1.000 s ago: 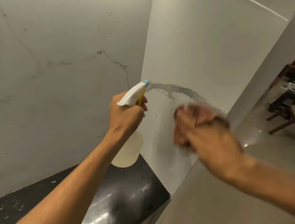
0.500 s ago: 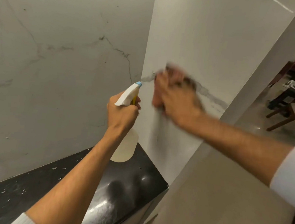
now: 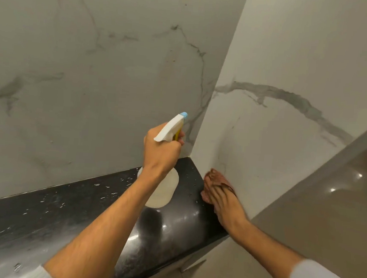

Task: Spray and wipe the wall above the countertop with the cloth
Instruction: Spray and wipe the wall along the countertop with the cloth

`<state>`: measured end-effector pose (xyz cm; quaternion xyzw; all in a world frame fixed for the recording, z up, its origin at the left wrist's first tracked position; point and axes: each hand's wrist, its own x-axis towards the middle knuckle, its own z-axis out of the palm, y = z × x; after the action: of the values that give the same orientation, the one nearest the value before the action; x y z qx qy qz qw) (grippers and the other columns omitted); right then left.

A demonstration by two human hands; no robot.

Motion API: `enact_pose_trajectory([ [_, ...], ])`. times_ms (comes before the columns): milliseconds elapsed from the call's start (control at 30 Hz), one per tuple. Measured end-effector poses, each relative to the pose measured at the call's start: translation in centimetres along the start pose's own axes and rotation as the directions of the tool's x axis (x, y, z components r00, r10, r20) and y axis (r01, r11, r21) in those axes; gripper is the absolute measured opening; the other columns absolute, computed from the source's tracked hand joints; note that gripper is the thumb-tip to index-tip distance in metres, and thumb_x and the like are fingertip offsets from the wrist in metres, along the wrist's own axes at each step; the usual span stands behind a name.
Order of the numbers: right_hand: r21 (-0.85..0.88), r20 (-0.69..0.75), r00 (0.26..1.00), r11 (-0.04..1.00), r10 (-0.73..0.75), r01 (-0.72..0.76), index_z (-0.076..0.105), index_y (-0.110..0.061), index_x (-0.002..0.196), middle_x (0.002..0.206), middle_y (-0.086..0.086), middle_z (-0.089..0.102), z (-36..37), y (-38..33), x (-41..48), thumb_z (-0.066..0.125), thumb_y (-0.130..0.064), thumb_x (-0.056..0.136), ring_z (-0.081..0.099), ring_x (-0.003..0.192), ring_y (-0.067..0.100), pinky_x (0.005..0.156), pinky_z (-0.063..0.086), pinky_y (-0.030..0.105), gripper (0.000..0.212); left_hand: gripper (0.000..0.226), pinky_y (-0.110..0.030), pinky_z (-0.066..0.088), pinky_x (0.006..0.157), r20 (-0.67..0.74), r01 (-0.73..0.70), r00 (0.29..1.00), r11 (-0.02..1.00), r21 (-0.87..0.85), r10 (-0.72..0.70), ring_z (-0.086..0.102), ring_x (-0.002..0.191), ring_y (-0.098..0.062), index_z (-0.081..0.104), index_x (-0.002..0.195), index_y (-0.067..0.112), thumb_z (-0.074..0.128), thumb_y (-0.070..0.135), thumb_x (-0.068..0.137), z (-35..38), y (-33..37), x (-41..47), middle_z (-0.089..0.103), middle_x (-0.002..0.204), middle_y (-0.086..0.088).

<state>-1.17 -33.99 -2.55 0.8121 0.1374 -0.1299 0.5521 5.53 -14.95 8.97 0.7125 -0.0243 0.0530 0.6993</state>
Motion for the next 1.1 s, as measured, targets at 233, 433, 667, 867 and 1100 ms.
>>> enact_pose_trajectory([
  [233,0.289,-0.286,0.828,0.867,0.482,-0.405,-0.007,-0.003,0.156,0.164,0.019,-0.001,-5.7,15.6,1.5,0.048,-0.031,0.101,0.011,0.149,0.037,0.121,0.015,0.048,0.083,0.038,-0.061,0.058,0.076,-0.06,0.021,0.998,0.999,0.038,-0.018,0.068,0.086,-0.038,0.065,0.075,0.028,0.055,-0.009,0.075,-0.4,0.2,1.1,0.071,0.085,-0.013],
  [433,0.141,-0.312,0.798,0.855,0.516,-0.498,-0.002,0.014,0.151,0.159,0.033,-0.003,-7.8,17.6,3.6,0.038,-0.032,0.103,-0.002,0.146,0.052,0.12,0.004,0.062,0.077,0.04,-0.049,0.058,0.072,-0.108,-0.058,0.992,0.998,0.003,0.058,0.068,0.084,-0.038,0.064,0.074,0.031,0.054,-0.008,0.073,-1.0,1.7,1.8,0.07,0.083,-0.011],
  [667,0.355,-0.18,0.951,0.918,0.252,-0.176,0.006,0.0,0.156,0.164,0.014,0.01,-5.8,13.5,1.8,0.043,-0.027,0.103,0.015,0.149,0.033,0.122,0.007,0.043,0.069,0.032,-0.031,0.049,0.058,-0.087,-0.127,0.988,0.992,-0.004,0.126,0.065,0.072,-0.021,0.068,0.076,0.012,0.053,-0.015,0.07,-2.8,3.6,1.5,0.067,0.075,-0.004],
  [867,0.329,-0.383,0.584,0.696,0.716,-0.638,0.022,-0.005,0.154,0.158,0.018,0.018,-14.8,32.8,-1.3,0.043,-0.042,0.101,0.017,0.146,0.039,0.118,0.019,0.052,0.068,0.031,-0.032,0.048,0.058,-0.096,-0.181,0.979,0.983,0.006,0.181,0.063,0.07,-0.021,0.068,0.078,0.007,0.052,-0.018,0.069,-2.4,5.5,1.2,0.067,0.077,-0.009],
  [1100,0.452,-0.465,0.429,0.625,0.774,-0.636,0.019,0.003,0.151,0.153,0.022,0.023,-12.5,28.5,-3.2,0.042,-0.032,0.096,0.018,0.146,0.036,0.122,0.012,0.051,0.069,0.035,-0.03,0.051,0.056,-0.141,-0.23,0.964,0.973,-0.006,0.227,0.065,0.069,-0.02,0.068,0.078,0.013,0.054,-0.017,0.069,-2.2,6.6,0.5,0.067,0.075,-0.006],
])
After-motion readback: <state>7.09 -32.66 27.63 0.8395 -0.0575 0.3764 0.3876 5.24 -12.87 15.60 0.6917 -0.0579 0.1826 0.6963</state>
